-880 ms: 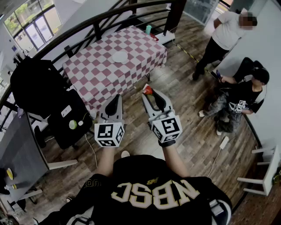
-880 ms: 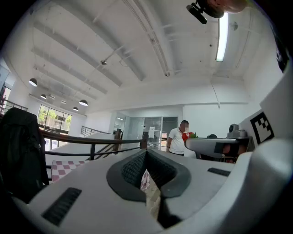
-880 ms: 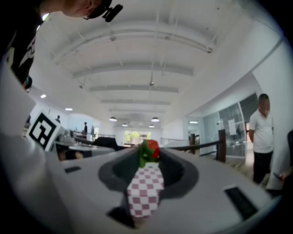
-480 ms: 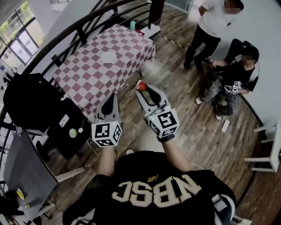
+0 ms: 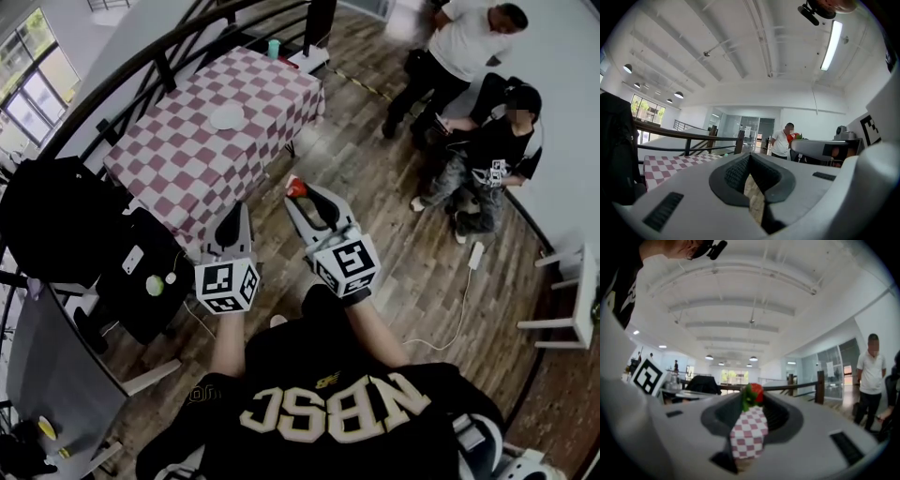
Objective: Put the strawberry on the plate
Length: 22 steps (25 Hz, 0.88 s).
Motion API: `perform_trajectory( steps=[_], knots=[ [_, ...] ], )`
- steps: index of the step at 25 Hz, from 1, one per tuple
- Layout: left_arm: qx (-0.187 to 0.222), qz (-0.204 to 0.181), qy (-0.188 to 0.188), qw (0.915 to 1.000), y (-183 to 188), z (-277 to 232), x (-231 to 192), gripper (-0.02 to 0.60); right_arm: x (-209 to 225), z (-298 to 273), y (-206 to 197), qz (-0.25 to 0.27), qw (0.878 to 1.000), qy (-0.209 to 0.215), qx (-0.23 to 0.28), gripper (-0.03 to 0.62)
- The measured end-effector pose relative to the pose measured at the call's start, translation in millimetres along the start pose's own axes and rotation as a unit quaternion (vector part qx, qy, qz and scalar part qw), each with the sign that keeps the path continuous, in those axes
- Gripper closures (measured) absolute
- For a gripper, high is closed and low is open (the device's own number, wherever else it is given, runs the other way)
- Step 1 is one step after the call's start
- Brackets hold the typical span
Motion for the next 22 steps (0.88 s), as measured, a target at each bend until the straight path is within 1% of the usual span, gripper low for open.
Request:
perform_trajectory(
  steps=[6,10,15,22],
  knots=[
    [-0.020,0.006,-0.005,0.9998,-20,-11,-4,0.566,4,-17,-10,-0.008,1.000,0.009,-0.004,0.453],
    [-0.022,0.003,0.002,0.9998,-17,-43,-13,0.566,28,-48,-16,-0.016,1.000,0.019,-0.004,0.453],
    [-0.019,-0.006,0.036,0.9992,0,-98,-40,0.566,77,-110,-5,-0.031,0.998,0.046,0.009,0.454],
    [0.000,-0.011,0.075,0.9971,50,-182,-68,0.566,144,-191,36,-0.026,0.995,0.093,0.031,0.453]
  ],
)
Point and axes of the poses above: the fingertips, and each gripper's own axes: z backward along the fingers, x to its right, y out of its top, the point moved 2 cm from there along z, backward along the fingers, and after that the axes turned 11 degrees about -x, right-handed, at the moved point
